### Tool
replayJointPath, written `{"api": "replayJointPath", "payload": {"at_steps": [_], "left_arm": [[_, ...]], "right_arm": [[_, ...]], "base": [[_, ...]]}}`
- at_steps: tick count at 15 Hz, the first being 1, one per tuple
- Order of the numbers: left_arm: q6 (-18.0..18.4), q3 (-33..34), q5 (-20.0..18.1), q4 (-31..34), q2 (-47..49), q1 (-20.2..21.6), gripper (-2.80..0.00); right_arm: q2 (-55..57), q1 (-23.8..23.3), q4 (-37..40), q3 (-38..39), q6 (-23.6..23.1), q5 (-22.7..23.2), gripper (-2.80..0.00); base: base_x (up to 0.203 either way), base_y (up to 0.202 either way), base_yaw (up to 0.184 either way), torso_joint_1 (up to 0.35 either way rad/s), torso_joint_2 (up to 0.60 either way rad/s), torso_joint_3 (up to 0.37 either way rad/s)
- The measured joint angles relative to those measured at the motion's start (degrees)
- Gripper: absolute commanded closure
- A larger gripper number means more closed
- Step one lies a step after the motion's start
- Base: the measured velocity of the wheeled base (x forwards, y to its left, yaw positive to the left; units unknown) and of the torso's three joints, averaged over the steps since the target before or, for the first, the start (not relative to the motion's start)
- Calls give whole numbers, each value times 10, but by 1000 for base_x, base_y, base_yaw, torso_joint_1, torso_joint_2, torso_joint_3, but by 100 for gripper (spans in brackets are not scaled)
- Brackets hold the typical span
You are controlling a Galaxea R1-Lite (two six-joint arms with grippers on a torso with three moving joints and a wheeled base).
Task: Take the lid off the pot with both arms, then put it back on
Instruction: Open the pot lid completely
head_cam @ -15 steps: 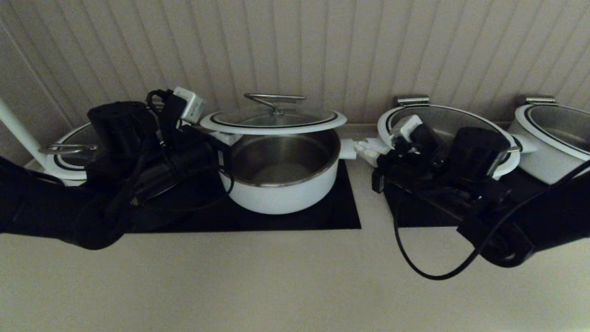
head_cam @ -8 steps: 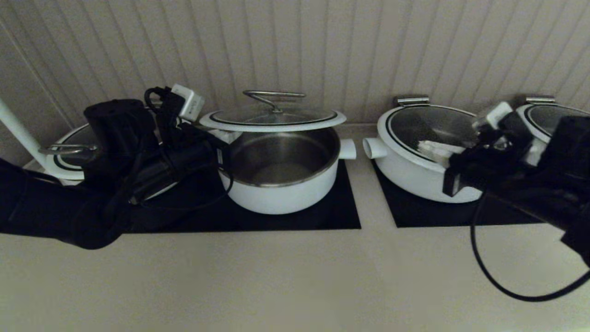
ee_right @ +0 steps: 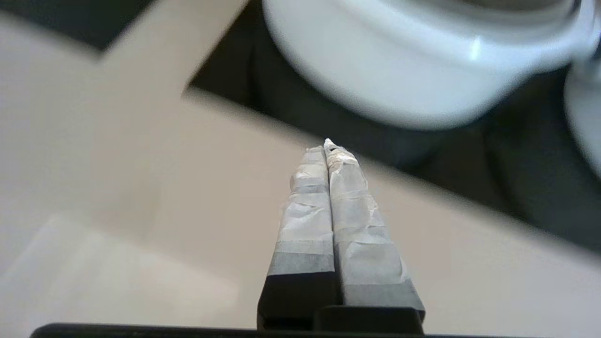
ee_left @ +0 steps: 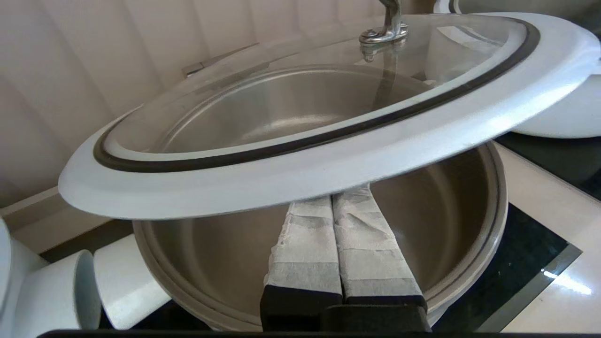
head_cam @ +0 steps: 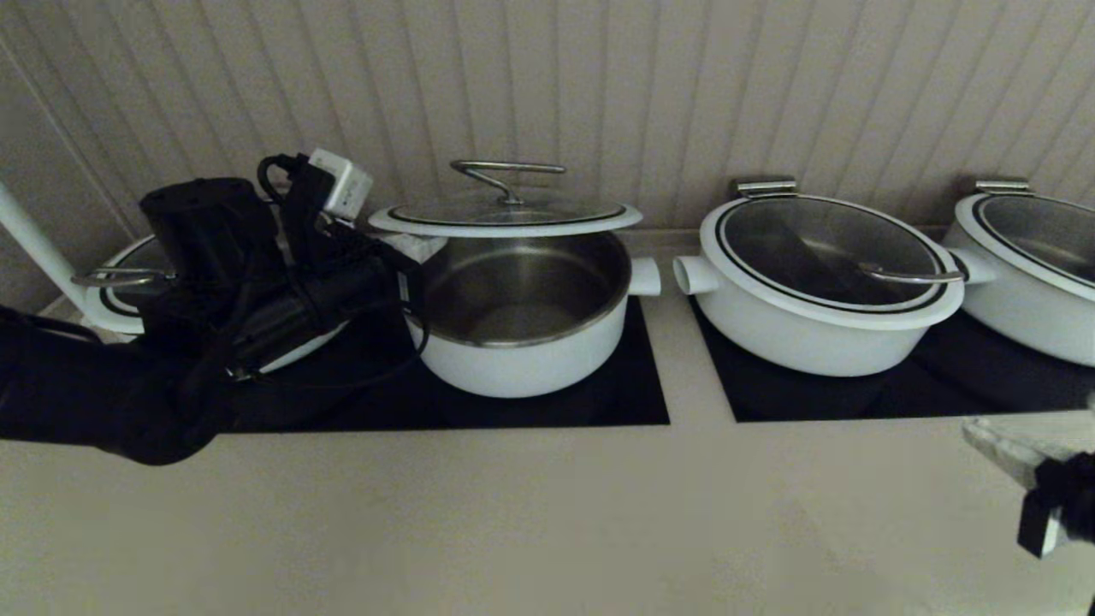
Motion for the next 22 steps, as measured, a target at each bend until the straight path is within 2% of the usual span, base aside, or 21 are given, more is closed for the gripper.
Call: {"api": "replayJointPath", "payload": {"at_steps": [3, 7, 9, 11, 12, 15, 22], "left_arm": [[0, 2, 0, 0, -5, 0, 0], [0, 2, 0, 0, -9, 0, 0], [0, 3, 0, 0, -11, 0, 0], [1, 3, 0, 0, -14, 0, 0], [1, 3, 0, 0, -15, 0, 0], [0, 4, 0, 0, -23, 0, 0], [0, 18, 0, 0, -36, 0, 0]], "right_arm": [[-97, -9, 68, 49, 2, -6, 0], [-286, -12, 279, 56, 1, -19, 0], [-397, -12, 434, 38, 15, -57, 0], [-465, -11, 553, 26, 65, -112, 0], [-484, -11, 583, 26, 89, -125, 0], [-513, -11, 579, 32, 131, -133, 0], [-524, -11, 579, 33, 133, -133, 0]], "base": [[0, 0, 0, 0, 0, 0], [0, 0, 0, 0, 0, 0], [0, 0, 0, 0, 0, 0], [0, 0, 0, 0, 0, 0], [0, 0, 0, 0, 0, 0], [0, 0, 0, 0, 0, 0], [0, 0, 0, 0, 0, 0]]}}
